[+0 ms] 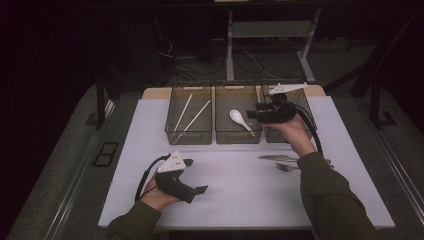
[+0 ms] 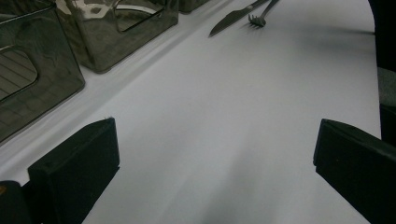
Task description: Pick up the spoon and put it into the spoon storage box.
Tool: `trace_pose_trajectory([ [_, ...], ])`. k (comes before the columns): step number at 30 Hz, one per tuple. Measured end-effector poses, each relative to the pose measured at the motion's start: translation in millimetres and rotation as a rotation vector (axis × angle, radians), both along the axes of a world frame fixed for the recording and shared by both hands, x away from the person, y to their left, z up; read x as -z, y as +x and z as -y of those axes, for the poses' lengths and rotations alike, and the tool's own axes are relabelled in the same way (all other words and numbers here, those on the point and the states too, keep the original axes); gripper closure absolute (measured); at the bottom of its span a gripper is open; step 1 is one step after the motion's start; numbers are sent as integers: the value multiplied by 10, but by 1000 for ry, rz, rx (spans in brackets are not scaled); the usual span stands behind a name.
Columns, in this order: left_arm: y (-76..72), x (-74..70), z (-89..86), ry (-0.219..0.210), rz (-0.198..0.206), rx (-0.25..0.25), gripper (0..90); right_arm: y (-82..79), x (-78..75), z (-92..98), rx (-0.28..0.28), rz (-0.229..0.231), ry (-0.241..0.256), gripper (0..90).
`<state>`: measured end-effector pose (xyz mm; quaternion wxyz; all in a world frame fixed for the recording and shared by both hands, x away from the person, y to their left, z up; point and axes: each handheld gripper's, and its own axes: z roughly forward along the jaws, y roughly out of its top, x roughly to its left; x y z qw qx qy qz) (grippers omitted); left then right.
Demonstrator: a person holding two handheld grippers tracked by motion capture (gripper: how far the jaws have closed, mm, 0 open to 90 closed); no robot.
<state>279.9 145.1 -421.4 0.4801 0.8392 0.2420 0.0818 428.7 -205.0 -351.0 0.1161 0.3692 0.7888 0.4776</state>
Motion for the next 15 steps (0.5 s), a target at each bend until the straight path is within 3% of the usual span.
trace_pose_trajectory([
  [15,1,-2,-9,6,7,5,0,-436,70,339,-21,10,14,429],
])
